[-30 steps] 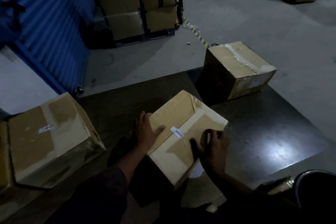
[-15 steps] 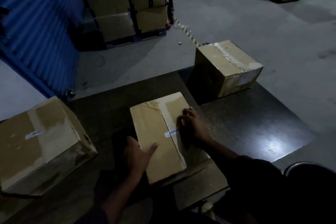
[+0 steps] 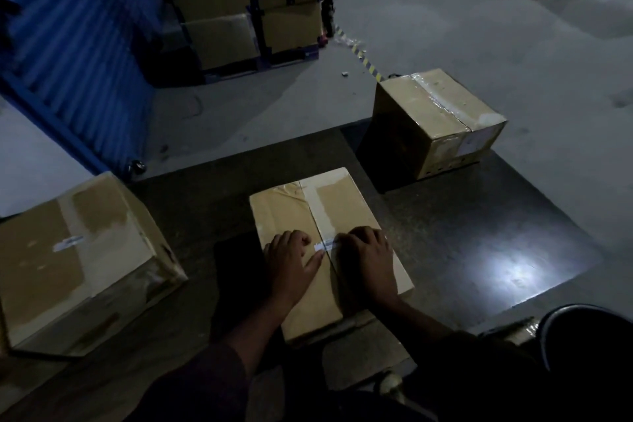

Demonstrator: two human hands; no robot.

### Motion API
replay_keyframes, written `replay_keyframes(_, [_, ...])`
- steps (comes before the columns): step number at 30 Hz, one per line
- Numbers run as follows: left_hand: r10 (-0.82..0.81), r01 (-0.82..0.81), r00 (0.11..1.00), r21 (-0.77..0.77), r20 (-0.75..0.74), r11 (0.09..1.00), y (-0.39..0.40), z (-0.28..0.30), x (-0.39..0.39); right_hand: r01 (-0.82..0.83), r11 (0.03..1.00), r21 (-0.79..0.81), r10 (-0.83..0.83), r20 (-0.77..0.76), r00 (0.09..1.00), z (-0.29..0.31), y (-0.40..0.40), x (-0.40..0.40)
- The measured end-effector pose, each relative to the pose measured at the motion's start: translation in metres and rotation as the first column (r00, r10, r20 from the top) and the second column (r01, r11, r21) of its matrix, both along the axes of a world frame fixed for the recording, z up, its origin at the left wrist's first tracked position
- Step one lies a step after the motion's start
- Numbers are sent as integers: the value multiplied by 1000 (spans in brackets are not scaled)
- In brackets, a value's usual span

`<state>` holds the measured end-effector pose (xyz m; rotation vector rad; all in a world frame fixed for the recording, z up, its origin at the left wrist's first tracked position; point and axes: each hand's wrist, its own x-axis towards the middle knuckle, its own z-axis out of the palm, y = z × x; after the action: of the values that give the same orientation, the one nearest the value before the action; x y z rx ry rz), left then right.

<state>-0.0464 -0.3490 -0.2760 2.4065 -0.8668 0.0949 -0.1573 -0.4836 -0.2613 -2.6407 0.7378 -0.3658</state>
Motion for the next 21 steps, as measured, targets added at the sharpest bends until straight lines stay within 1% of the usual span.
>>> replay_keyframes(3, [0,0,1000,6,10,1000,1,-1,-1,9,1000,20,-9,26,1000,0,1,-1])
replay_keyframes(9, [-13,13,1000,-14,-1,1000,1,1,-1,76,989,125,-82,48,995,1,1,8])
replay_keyframes(14, [-10,10,1000,-4,-17,1000,2,2,0,137,982,133,-145,56,988,8,6,14])
replay_keyframes(18, [-10,10,1000,13,-6,1000,1,3,-2,146,982,116,-151,39,988,11,6,12])
replay_keyframes(21, [-5,5,1000,0,-27,1000,1,2,-1,133,981,141,-143,58,988,11,5,10])
